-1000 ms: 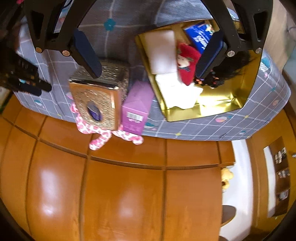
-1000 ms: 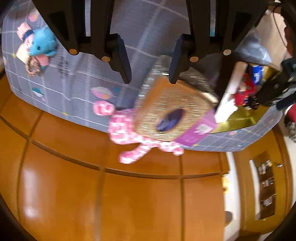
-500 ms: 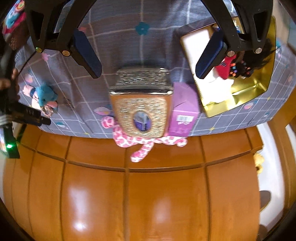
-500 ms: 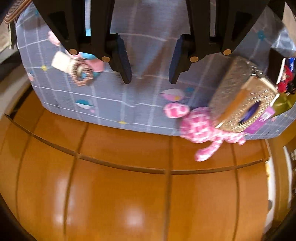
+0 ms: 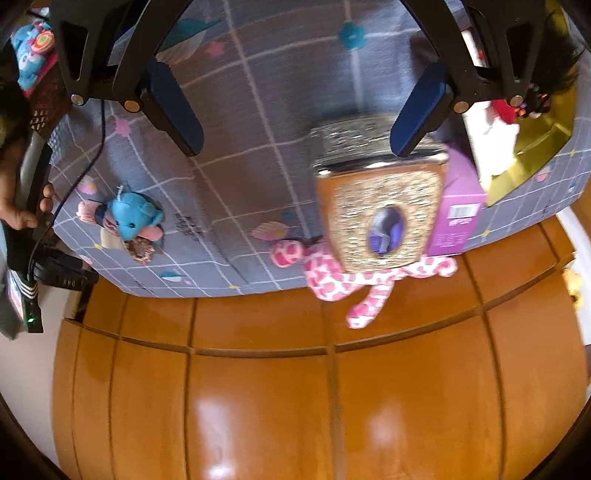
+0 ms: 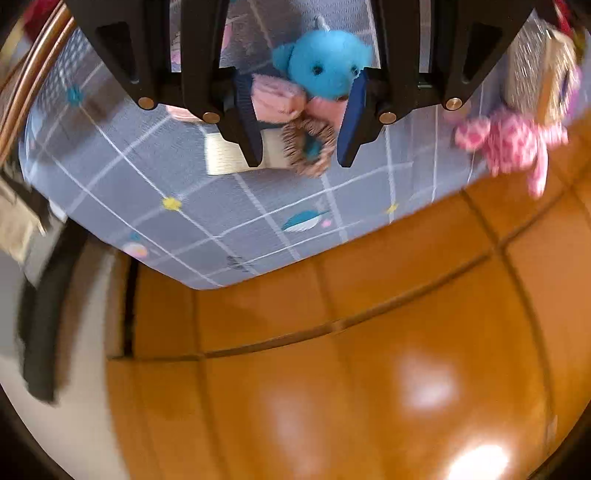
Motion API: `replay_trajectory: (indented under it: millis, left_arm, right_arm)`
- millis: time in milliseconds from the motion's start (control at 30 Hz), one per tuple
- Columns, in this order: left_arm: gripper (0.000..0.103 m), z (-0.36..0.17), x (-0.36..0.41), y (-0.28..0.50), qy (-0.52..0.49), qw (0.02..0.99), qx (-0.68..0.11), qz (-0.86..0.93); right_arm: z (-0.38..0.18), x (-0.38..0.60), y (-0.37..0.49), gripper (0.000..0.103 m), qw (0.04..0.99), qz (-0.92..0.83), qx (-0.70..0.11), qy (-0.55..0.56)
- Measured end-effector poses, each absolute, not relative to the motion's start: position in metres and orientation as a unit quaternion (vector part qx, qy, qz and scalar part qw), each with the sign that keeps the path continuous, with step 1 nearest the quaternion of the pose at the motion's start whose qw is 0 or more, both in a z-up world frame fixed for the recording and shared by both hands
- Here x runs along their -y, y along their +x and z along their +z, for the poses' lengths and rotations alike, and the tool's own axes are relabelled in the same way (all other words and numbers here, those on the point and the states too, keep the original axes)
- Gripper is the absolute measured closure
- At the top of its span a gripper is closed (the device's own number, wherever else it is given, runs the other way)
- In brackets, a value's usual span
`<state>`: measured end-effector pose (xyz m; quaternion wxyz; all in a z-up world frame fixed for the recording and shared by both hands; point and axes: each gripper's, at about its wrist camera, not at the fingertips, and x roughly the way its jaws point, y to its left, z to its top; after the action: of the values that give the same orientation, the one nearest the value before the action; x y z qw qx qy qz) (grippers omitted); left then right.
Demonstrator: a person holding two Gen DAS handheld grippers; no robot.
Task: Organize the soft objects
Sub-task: 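Move both grippers back toward the blue plush toy on the bed, then grasp the blue plush toy with the left gripper and lift it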
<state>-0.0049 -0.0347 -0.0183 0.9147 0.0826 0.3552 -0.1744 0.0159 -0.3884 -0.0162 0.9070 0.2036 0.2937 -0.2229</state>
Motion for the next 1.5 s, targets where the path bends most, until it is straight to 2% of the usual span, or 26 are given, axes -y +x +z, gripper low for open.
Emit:
replay_trajectory:
  millis: [167, 367, 767, 1100, 1133, 1200, 1300, 1500]
  left_arm:
    - [0.002, -0.03, 0.071, 0.013, 0.078, 0.897, -0.377, -0.218]
    - [0.009, -0.045, 0.133, 0.038, 0.083, 0.868, -0.397, -0.287]
    - [0.008, -0.062, 0.246, 0.073, 0.1, 0.828, -0.412, -0.367]
    - [0.008, -0.109, 0.306, 0.094, 0.142, 0.803, -0.448, -0.366]
    - [0.01, -0.113, 0.307, 0.096, 0.133, 0.799, -0.454, -0.371]
    - [0.044, -0.118, 0.304, 0.099, 0.097, 0.777, -0.472, -0.404]
    - [0.05, -0.113, 0.293, 0.092, 0.096, 0.783, -0.46, -0.408]
    - [0.05, -0.09, 0.238, 0.072, 0.078, 0.805, -0.439, -0.392]
  right_arm:
    - [-0.016, 0.395, 0.011, 0.061, 0.907, -0.22, -0.279, 0.226]
    - [-0.016, 0.401, 0.003, 0.061, 0.905, -0.21, -0.266, 0.257]
    - [-0.024, 0.422, -0.004, 0.061, 0.885, -0.194, -0.252, 0.339]
    - [-0.028, 0.424, -0.001, 0.06, 0.883, -0.175, -0.258, 0.351]
    - [-0.028, 0.424, -0.001, 0.06, 0.883, -0.175, -0.257, 0.351]
    - [-0.029, 0.425, -0.001, 0.06, 0.882, -0.174, -0.258, 0.353]
    - [-0.029, 0.424, -0.001, 0.06, 0.883, -0.172, -0.26, 0.351]
    - [-0.027, 0.421, 0.001, 0.06, 0.888, -0.167, -0.264, 0.337]
